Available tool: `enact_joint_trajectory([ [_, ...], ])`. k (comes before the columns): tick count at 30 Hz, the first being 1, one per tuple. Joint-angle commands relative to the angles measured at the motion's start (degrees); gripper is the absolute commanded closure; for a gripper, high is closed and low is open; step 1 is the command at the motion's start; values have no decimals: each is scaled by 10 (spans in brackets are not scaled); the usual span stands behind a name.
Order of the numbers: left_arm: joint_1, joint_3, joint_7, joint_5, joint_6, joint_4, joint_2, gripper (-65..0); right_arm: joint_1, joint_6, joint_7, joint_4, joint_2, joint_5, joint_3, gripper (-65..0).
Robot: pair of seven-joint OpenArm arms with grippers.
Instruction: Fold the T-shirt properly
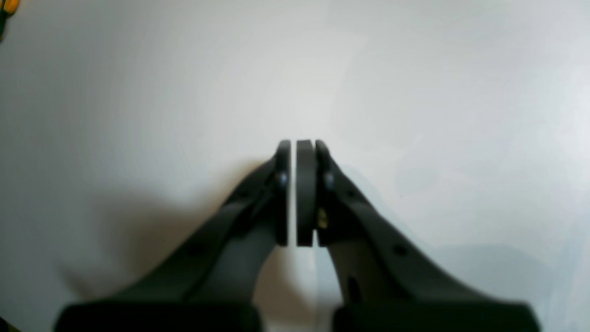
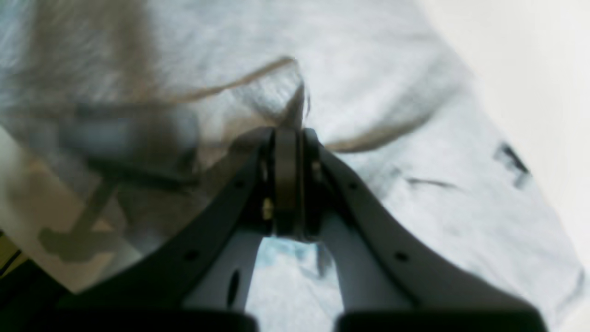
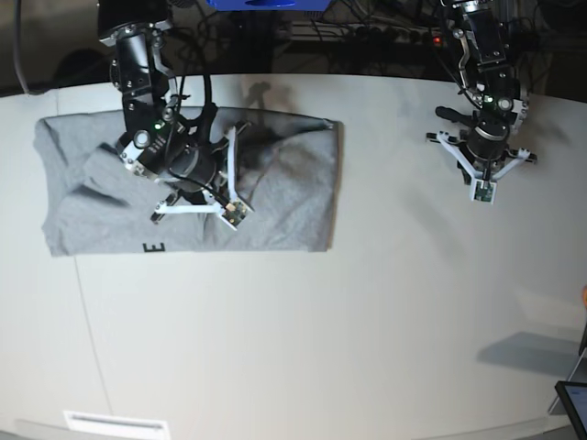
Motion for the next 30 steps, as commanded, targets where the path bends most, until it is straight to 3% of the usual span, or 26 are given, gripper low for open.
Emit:
enact_joint_trajectory([
  [1, -4, -3, -13, 0, 3, 8, -5, -13, 2, 0, 4, 13, -3, 2, 5, 0],
  [17, -16, 2, -13, 0, 3, 7, -5, -13, -48, 0, -11, 37, 5, 2, 12, 0],
  [30, -17, 2, -13, 0, 3, 7, -4, -13, -24, 0, -11, 41, 5, 4, 9, 0],
])
